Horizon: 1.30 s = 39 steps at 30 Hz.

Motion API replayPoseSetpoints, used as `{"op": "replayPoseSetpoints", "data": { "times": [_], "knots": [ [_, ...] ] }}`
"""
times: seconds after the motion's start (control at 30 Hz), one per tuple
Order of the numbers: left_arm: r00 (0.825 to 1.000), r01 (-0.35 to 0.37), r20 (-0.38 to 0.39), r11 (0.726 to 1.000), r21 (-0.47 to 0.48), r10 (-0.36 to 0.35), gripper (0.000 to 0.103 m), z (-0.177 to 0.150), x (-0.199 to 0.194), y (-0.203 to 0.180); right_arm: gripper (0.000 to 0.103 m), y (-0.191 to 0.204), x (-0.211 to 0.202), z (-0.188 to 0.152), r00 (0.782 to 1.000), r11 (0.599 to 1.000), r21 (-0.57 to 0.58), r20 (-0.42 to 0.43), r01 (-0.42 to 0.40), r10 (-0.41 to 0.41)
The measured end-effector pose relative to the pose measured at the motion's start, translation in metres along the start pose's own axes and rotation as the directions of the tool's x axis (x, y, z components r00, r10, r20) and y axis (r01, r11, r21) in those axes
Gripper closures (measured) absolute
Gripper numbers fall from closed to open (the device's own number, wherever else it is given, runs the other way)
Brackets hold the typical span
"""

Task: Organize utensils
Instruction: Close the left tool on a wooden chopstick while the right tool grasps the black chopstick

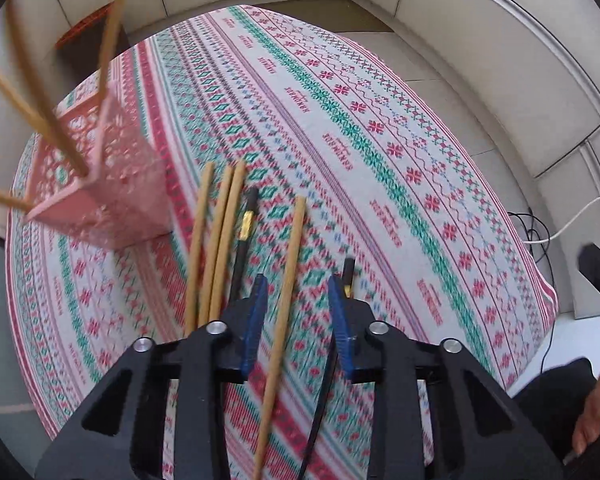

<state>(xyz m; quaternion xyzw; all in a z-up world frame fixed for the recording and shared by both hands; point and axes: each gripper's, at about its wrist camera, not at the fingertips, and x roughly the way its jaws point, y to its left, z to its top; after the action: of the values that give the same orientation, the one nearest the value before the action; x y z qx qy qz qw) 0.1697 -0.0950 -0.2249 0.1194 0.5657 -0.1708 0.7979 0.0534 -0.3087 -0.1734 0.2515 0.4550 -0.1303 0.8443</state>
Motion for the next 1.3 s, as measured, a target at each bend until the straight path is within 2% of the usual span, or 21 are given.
{"op": "replayPoseSetpoints", "data": {
  "times": [0.07,0.2,0.37,0.53,0.63,0.73,0.87,1.07,1.17,1.23,1.3],
  "knots": [
    [1.0,-0.025,-0.002,1.0,0.007,0.025,0.086,0.009,0.009,-0.004,0.01,-0.005,0.0,0.002,1.0,1.0,0.01,-0.002,-0.006,0.006],
    [0.998,-0.052,-0.041,0.999,0.014,0.053,0.093,0.022,0.027,-0.006,0.01,-0.01,0.004,0.005,1.0,1.0,0.027,-0.011,-0.011,0.011],
    [0.995,-0.025,-0.099,0.999,-0.025,0.022,0.094,0.038,0.049,0.005,0.01,-0.013,0.006,0.007,0.999,0.999,0.041,-0.035,-0.029,0.03],
    [0.992,0.0,-0.123,0.999,-0.034,-0.004,0.096,0.046,0.053,0.013,0.011,-0.01,0.01,0.006,0.999,0.999,0.029,-0.046,-0.019,0.02],
    [0.995,-0.03,-0.096,1.0,0.001,0.03,0.097,0.045,0.051,0.011,0.015,-0.004,0.019,0.006,0.996,1.0,0.03,-0.093,0.005,-0.002],
    [0.997,-0.057,-0.049,0.998,0.023,0.058,0.097,0.034,0.038,0.008,0.024,0.011,0.032,0.005,0.988,0.999,-0.008,-0.147,0.044,-0.044],
    [0.997,-0.067,0.03,0.997,0.047,0.066,0.097,0.01,-0.004,0.016,0.029,0.038,0.057,-0.004,0.973,1.0,-0.016,-0.228,0.026,-0.029],
    [0.981,-0.043,0.191,0.999,-0.007,0.044,0.097,-0.026,-0.081,0.036,0.029,0.107,0.099,-0.023,0.936,0.993,-0.111,-0.344,0.033,-0.069],
    [0.966,-0.055,0.251,0.997,-0.046,0.065,0.097,-0.038,-0.106,0.049,0.03,0.138,0.126,-0.033,0.901,0.986,-0.157,-0.415,0.062,-0.122],
    [0.96,-0.056,0.272,0.996,-0.07,0.073,0.097,-0.043,-0.117,0.06,0.031,0.154,0.132,-0.035,0.904,0.972,-0.204,-0.381,0.12,-0.192],
    [0.954,-0.056,0.289,0.994,-0.094,0.081,0.097,-0.045,-0.126,0.07,0.049,0.172,0.136,-0.038,0.906,0.948,-0.274,-0.338,0.163,-0.254]
  ]
}}
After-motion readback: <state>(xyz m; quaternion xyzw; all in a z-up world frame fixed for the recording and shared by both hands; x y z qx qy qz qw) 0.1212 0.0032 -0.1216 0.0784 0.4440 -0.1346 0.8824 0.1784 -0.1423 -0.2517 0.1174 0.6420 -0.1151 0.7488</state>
